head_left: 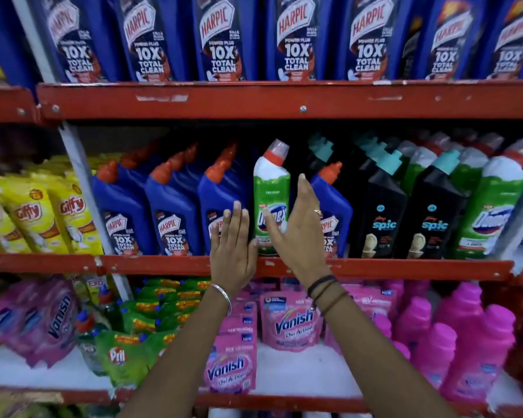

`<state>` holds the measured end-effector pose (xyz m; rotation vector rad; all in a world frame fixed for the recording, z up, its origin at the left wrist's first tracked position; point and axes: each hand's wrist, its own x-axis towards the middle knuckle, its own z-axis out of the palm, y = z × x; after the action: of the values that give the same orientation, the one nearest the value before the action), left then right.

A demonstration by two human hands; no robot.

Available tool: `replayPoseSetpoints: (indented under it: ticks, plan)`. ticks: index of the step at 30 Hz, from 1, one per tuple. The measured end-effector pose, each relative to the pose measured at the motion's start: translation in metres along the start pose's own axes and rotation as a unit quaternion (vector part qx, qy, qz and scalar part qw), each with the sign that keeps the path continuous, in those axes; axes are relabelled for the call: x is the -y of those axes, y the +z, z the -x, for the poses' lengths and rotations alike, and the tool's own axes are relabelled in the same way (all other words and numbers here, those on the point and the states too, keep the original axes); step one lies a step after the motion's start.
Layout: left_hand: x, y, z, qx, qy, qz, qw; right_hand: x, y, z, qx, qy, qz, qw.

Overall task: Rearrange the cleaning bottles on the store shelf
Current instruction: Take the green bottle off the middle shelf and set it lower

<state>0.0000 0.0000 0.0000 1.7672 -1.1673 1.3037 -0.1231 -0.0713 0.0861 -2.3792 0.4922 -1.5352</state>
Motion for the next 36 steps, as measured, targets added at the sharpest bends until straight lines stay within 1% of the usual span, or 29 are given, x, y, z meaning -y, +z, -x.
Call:
replayPoseSetpoints:
  ticks: [2,4,6,9,11,16,18,20,24,27,31,36]
  plan:
    - [0.011,0.009,0.004,0.008,-0.028,-0.012,1.0,0.009,0.012,-0.014,0.022,0.06,0.007,0.998]
    - [0.023,0.021,0.016,0.023,-0.031,-0.035,0.999,0.018,0.025,-0.027,0.032,0.112,0.04,0.992]
    - [0.032,0.032,0.019,0.024,-0.018,-0.045,0.999,0.019,0.035,-0.036,0.027,0.129,0.086,0.987]
    - [0.035,0.041,0.023,-0.01,0.007,-0.072,0.997,0.012,0.039,-0.042,0.011,0.14,0.089,0.986]
    - [0.035,0.043,0.024,-0.023,0.012,-0.083,0.996,0.008,0.038,-0.039,0.002,0.139,0.063,0.988]
    - [0.035,0.04,0.024,-0.023,0.017,-0.092,0.995,0.016,0.01,-0.012,-0.068,0.098,-0.02,0.993]
    - [0.033,0.038,0.023,-0.02,0.016,-0.088,0.996,0.021,-0.011,-0.002,-0.096,0.094,-0.049,0.99]
    - [0.032,0.037,0.023,-0.018,0.017,-0.092,0.995,0.022,-0.031,0.007,-0.108,0.095,-0.054,0.988]
    - [0.032,0.037,0.024,-0.007,0.018,-0.093,0.995,0.013,-0.054,0.041,-0.078,0.133,-0.037,0.987]
    - [0.031,0.037,0.026,-0.003,0.022,-0.1,0.995,-0.007,-0.056,0.082,-0.042,0.194,-0.056,0.979]
    - [0.033,0.038,0.025,0.0,0.026,-0.104,0.994,-0.04,-0.037,0.13,0.009,0.292,-0.059,0.954]
    - [0.032,0.037,0.024,0.001,0.023,-0.106,0.994,-0.081,0.0,0.174,0.082,0.361,-0.036,0.928]
